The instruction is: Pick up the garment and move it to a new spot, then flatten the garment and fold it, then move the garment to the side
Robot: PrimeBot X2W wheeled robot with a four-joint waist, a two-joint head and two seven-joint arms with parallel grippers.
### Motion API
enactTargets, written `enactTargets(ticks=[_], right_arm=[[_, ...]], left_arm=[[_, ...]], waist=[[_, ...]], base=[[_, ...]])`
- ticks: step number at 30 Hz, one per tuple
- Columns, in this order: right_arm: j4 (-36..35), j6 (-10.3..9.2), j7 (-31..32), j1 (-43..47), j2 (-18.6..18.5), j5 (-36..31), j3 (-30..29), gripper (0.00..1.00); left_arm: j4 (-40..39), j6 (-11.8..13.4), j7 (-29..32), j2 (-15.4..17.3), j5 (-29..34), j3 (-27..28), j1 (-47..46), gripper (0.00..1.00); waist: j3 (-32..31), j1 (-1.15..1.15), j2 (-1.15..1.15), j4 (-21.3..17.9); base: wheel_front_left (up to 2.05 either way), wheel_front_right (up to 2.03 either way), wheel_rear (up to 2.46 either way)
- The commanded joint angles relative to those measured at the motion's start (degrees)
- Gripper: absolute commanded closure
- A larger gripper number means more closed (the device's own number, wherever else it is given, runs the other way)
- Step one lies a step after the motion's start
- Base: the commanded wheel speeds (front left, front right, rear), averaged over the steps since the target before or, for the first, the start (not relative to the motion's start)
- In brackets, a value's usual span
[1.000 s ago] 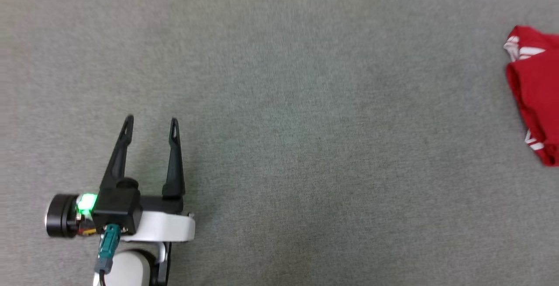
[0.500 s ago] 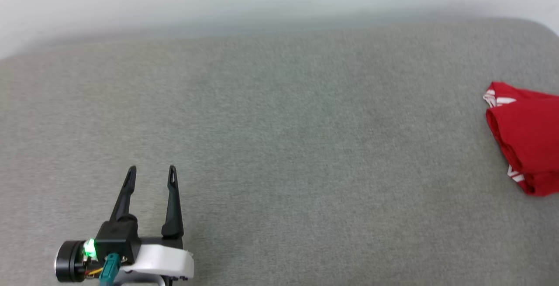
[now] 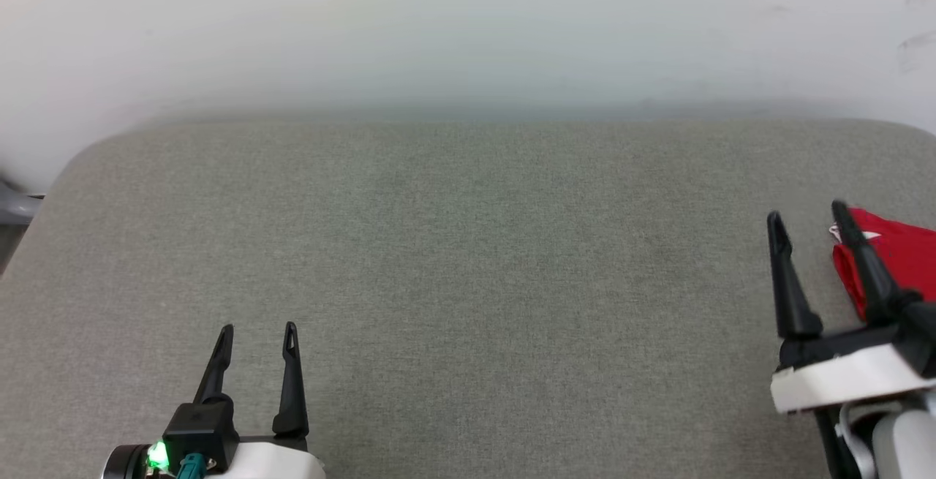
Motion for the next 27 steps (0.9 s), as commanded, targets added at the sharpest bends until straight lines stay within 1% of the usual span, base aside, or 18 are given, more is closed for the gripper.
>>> enactTargets(ticks=[1, 9, 19, 27], right_arm=[[0.6, -0.07, -0.2, 1.8, 0.6, 0.5, -0.2, 0.00], [2.8, -0.06, -0.5, 7.7, 3.1, 1.7, -1.0, 0.00], [0.5, -0.06, -0.6, 13.6, 5.4, 1.1, -2.3, 0.00], [-0.2, -0.06, -0.6, 15.5, 6.1, 0.7, -2.0, 0.00]], left_arm=[[0.1, -0.3, -0.1, -0.1, 0.0, 0.0, 0.4, 0.00], [0.6, -1.3, -0.1, -0.4, 0.0, 0.5, 1.6, 0.00], [0.9, -2.9, -0.1, -0.6, 0.0, 0.6, 2.8, 0.00], [1.5, -3.6, -0.1, -0.9, 0.2, 0.7, 3.4, 0.00]], waist=[[-0.5, 0.01, 0.00, 0.3], [-2.0, 0.01, 0.00, 0.2], [-3.1, 0.01, 0.00, 0.2], [-3.7, 0.01, 0.00, -0.1]], base=[[0.00, 0.00, 0.00], [0.00, 0.00, 0.00], [0.00, 0.00, 0.00], [0.00, 0.00, 0.00]])
